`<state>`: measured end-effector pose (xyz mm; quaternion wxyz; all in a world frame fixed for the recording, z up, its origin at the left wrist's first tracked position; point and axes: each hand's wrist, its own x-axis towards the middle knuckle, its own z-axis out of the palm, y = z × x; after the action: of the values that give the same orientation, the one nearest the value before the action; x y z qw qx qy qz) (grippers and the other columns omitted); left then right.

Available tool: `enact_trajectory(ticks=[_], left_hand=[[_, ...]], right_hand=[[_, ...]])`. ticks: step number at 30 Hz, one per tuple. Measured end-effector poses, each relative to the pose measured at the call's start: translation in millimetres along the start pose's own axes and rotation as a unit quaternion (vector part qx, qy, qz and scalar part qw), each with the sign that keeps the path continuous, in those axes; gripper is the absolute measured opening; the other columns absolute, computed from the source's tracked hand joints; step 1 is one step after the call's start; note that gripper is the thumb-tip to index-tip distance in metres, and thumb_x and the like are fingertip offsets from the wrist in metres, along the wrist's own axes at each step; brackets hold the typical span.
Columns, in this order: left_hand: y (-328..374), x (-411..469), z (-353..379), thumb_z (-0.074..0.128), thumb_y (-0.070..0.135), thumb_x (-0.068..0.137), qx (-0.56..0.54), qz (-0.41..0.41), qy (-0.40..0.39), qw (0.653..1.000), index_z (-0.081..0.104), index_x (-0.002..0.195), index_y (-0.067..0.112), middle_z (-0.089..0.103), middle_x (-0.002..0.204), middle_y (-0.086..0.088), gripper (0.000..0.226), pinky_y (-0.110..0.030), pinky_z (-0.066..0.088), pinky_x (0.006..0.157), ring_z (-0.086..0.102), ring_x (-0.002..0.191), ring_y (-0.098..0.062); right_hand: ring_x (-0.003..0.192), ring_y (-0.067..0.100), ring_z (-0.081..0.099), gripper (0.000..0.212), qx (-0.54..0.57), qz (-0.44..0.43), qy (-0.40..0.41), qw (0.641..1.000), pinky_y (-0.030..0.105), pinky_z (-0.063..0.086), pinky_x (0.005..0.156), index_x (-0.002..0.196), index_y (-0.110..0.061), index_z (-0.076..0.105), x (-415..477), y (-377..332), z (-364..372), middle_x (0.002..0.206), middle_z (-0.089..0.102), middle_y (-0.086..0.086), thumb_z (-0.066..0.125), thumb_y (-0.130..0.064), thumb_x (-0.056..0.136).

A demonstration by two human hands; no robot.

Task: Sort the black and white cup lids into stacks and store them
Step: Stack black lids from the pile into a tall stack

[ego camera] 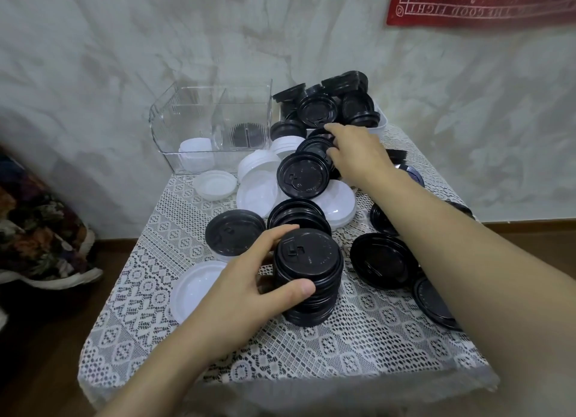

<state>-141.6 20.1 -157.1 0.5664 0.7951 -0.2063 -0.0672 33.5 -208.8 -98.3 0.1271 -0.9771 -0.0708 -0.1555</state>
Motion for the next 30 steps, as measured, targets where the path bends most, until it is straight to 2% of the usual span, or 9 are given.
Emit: enact_trajectory(ticks=[4, 7, 10, 14, 17, 20, 24, 27, 30], left_hand=[[1, 0, 0, 0.075, 0.054, 0.079, 0.008, 0.002, -0.001, 1.0, 0.05, 0.137, 0.051, 0.065, 0.133, 0.02, 0.063, -0.02, 0.05, 0.096, 0.061, 0.125, -0.001], [1, -2, 0, 0.077, 0.05, 0.082, 0.01, 0.0, 0.0, 1.0, 0.05, 0.138, 0.049, 0.065, 0.134, 0.02, 0.063, -0.025, 0.049, 0.099, 0.06, 0.126, -0.002], [2, -2, 0, 0.077, 0.043, 0.085, 0.014, -0.001, 0.002, 1.0, 0.051, 0.139, 0.048, 0.065, 0.134, 0.02, 0.061, -0.023, 0.05, 0.097, 0.059, 0.128, -0.002], [2, -2, 0, 0.076, 0.046, 0.083, 0.021, 0.0, 0.004, 1.0, 0.051, 0.139, 0.049, 0.064, 0.135, 0.02, 0.061, -0.027, 0.048, 0.099, 0.058, 0.129, -0.001], [2, -2, 0, 0.075, 0.047, 0.083, 0.021, 0.003, 0.004, 1.0, 0.05, 0.139, 0.048, 0.064, 0.134, 0.022, 0.062, -0.027, 0.048, 0.099, 0.058, 0.129, 0.0], [0, -2, 0, 0.076, 0.047, 0.083, 0.019, 0.007, 0.003, 1.0, 0.05, 0.141, 0.047, 0.063, 0.136, 0.022, 0.063, -0.025, 0.049, 0.1, 0.057, 0.13, 0.0], [0, -2, 2, 0.077, 0.049, 0.082, 0.015, 0.005, 0.005, 1.0, 0.049, 0.143, 0.046, 0.062, 0.136, 0.025, 0.067, -0.022, 0.051, 0.097, 0.056, 0.13, 0.002], [-2, -3, 2, 0.078, 0.053, 0.08, 0.015, 0.003, 0.015, 1.0, 0.046, 0.145, 0.049, 0.062, 0.136, 0.025, 0.072, -0.036, 0.05, 0.105, 0.056, 0.131, 0.002], [-3, -4, 2, 0.077, 0.058, 0.078, 0.012, 0.002, 0.015, 1.0, 0.04, 0.15, 0.047, 0.06, 0.141, 0.021, 0.082, -0.044, 0.048, 0.11, 0.054, 0.134, -0.001]], right_hand=[[0.105, 0.026, 0.063, 0.038, 0.127, 0.058, -0.001, 0.99, 0.036, 0.047, 0.085, 0.136, -0.016, 0.064, 0, 2, -2, 0.1, 0.066, -0.002, 0.064, -0.02, 0.098], [0.086, 0.018, 0.063, 0.032, 0.205, 0.071, -0.005, 0.976, 0.032, 0.048, 0.079, 0.129, -0.021, 0.069, -6, 6, -1, 0.086, 0.061, -0.009, 0.066, -0.024, 0.097], [0.066, 0.014, 0.068, 0.028, 0.319, 0.1, -0.008, 0.942, 0.035, 0.06, 0.065, 0.126, -0.023, 0.068, -17, 9, -2, 0.095, 0.069, -0.001, 0.067, -0.022, 0.098], [0.071, 0.021, 0.072, 0.025, 0.417, 0.127, 0.001, 0.9, 0.041, 0.063, 0.069, 0.12, -0.021, 0.066, -31, 7, -10, 0.103, 0.07, 0.008, 0.071, -0.017, 0.096], [0.074, 0.021, 0.072, 0.04, 0.412, 0.13, 0.065, 0.899, 0.039, 0.063, 0.07, 0.131, -0.018, 0.063, -47, 7, -22, 0.101, 0.069, -0.001, 0.073, -0.017, 0.093], [0.078, 0.015, 0.071, 0.042, 0.339, 0.073, 0.109, 0.931, 0.048, 0.06, 0.084, 0.124, -0.037, 0.067, -80, 1, -44, 0.103, 0.069, -0.018, 0.072, -0.037, 0.083], [0.08, 0.004, 0.063, 0.038, 0.295, -0.036, 0.025, 0.954, 0.031, 0.051, 0.08, 0.122, -0.038, 0.07, -143, -14, -62, 0.099, 0.064, -0.027, 0.079, -0.037, 0.085], [0.104, 0.0, 0.054, 0.04, 0.212, -0.126, -0.016, 0.969, 0.016, 0.041, 0.091, 0.13, -0.037, 0.066, -175, -23, -59, 0.113, 0.06, -0.023, 0.075, -0.034, 0.091], [0.116, 0.002, 0.05, 0.041, 0.198, -0.154, -0.019, 0.968, 0.012, 0.033, 0.101, 0.131, -0.038, 0.065, -184, -26, -52, 0.119, 0.056, -0.02, 0.069, -0.035, 0.09]])
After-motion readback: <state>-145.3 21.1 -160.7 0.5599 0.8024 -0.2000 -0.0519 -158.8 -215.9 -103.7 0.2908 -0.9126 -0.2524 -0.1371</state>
